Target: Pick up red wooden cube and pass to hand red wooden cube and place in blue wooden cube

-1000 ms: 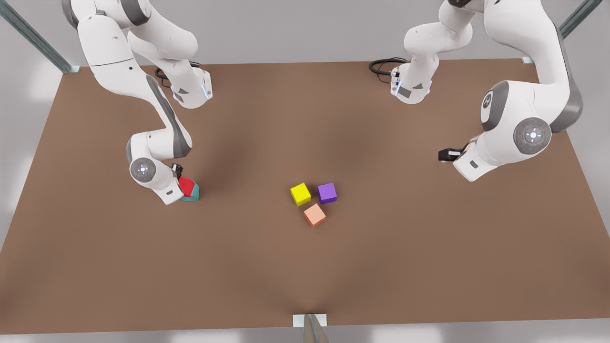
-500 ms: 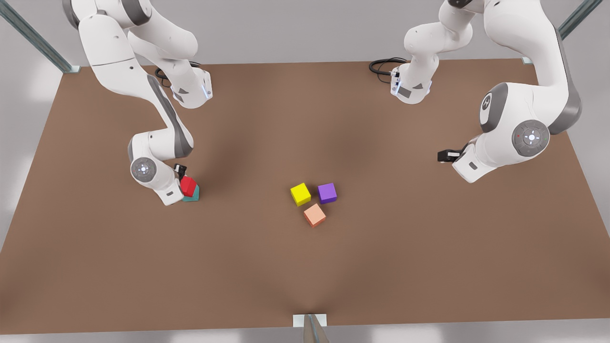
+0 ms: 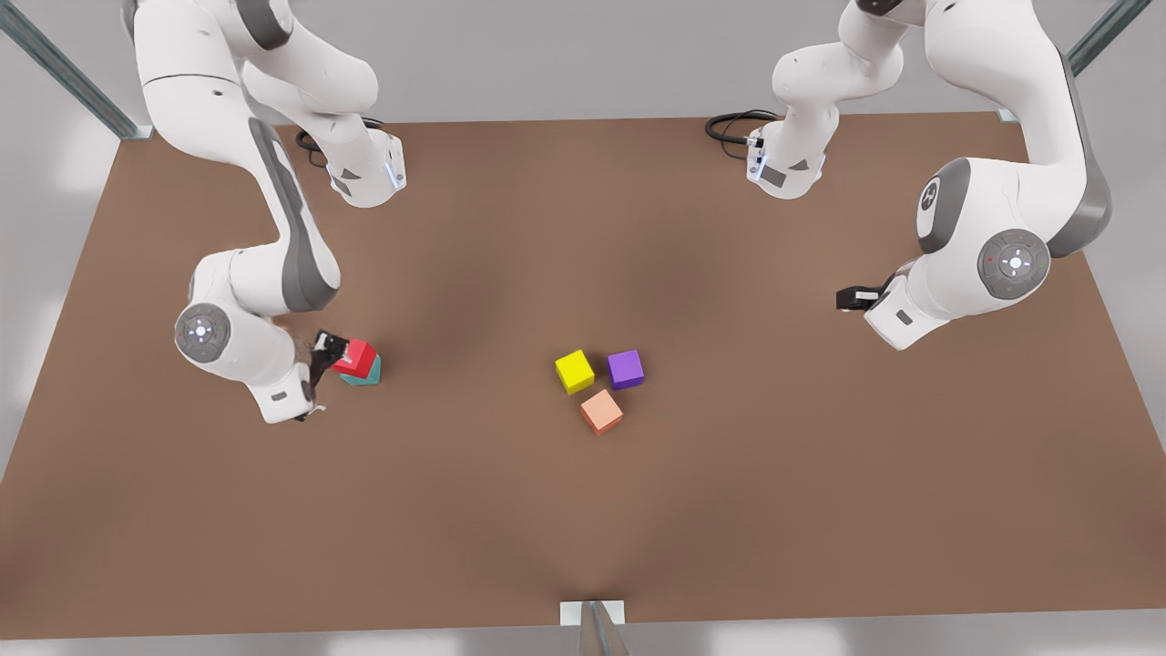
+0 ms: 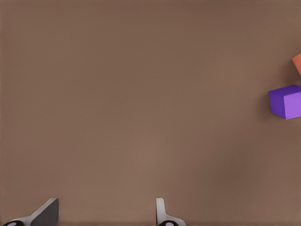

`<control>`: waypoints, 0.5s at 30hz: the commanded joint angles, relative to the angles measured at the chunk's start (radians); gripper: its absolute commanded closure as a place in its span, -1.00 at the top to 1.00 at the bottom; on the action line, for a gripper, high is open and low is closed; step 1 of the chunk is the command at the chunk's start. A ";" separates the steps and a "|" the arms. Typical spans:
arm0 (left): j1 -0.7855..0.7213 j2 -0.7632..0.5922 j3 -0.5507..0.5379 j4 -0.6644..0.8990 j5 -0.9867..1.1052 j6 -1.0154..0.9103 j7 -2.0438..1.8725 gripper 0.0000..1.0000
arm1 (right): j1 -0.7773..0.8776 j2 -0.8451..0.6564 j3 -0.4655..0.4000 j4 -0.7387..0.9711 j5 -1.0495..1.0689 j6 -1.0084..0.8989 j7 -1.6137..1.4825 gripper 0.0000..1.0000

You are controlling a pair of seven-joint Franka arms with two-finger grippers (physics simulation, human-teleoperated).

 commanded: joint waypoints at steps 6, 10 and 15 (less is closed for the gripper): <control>-0.002 -0.001 -0.001 0.000 0.001 -0.015 -0.008 1.00 | -0.035 0.006 -0.020 0.399 -0.068 -0.507 1.058 1.00; -0.002 -0.001 -0.001 0.000 -0.001 -0.015 -0.006 1.00 | -0.191 -0.020 -0.059 0.419 0.010 -0.569 0.908 1.00; 0.000 0.000 -0.001 0.000 -0.001 -0.030 -0.008 1.00 | 0.034 -0.120 -0.240 0.304 -0.045 -0.507 0.928 1.00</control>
